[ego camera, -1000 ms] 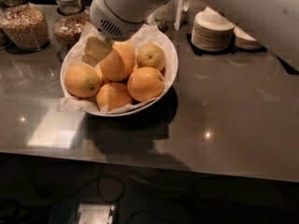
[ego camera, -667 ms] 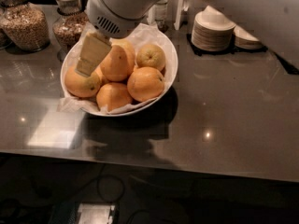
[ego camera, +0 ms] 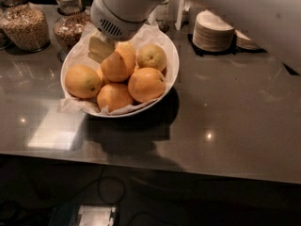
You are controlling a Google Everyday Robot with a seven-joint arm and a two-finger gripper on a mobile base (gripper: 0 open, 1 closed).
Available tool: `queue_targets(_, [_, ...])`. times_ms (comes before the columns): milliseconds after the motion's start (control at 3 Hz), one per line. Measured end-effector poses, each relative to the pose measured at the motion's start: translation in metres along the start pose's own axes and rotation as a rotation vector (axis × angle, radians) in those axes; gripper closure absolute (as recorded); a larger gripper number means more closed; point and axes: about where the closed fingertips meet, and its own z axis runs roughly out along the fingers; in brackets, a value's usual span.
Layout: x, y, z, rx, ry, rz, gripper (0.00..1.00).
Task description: Pick orange from white bowl
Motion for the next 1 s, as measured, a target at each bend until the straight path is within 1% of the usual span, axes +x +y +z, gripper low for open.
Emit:
queue_targets(333, [0.014,-0.006,0.011,-0.002,0.019,0.045,0.69])
queue_targets(667, [0.024,-0.012,0.014,0.008,0.035,0.077,0.56])
queue_targets(1000, [0.031,-0.017,0.014,0.015,0.050,0.095,0.32])
